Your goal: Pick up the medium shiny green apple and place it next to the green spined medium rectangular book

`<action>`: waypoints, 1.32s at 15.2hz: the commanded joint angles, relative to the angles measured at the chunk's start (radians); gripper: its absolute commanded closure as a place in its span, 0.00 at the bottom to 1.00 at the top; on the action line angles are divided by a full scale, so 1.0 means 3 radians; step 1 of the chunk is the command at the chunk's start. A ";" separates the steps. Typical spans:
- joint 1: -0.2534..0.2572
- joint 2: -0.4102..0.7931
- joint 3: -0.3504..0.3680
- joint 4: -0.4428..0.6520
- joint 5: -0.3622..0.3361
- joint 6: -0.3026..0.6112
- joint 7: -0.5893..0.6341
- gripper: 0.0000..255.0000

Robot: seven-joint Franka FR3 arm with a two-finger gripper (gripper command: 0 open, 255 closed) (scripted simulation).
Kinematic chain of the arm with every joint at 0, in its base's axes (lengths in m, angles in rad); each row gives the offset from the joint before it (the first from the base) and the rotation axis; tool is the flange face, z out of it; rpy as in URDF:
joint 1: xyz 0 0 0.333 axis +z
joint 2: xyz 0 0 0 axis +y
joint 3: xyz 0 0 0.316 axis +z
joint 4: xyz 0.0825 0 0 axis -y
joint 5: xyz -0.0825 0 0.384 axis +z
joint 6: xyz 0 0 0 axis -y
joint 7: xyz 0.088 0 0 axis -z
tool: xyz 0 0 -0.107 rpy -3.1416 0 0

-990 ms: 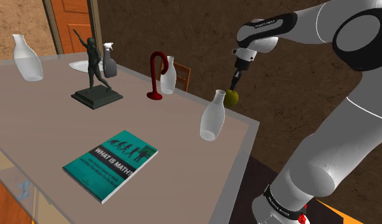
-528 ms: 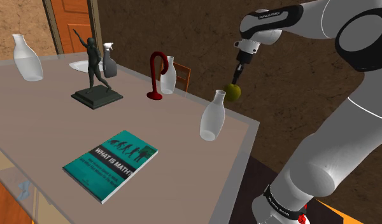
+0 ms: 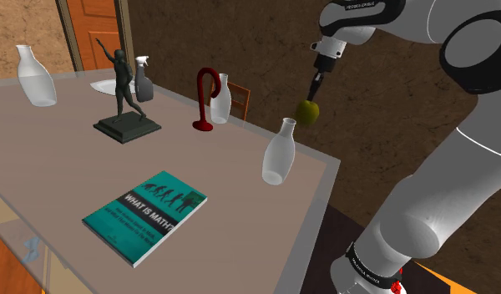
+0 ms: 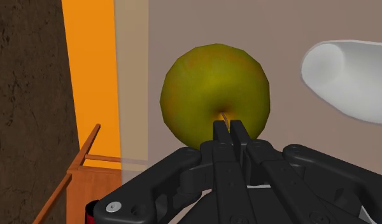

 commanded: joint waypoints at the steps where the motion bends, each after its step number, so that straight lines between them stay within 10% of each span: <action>1: 0.0004 -0.0007 0.0006 0.0077 -0.0004 -0.0084 0.0014 1.00; 20: 0.0620 0.0049 0.0812 -0.0178 0.0093 0.0332 0.1391 1.00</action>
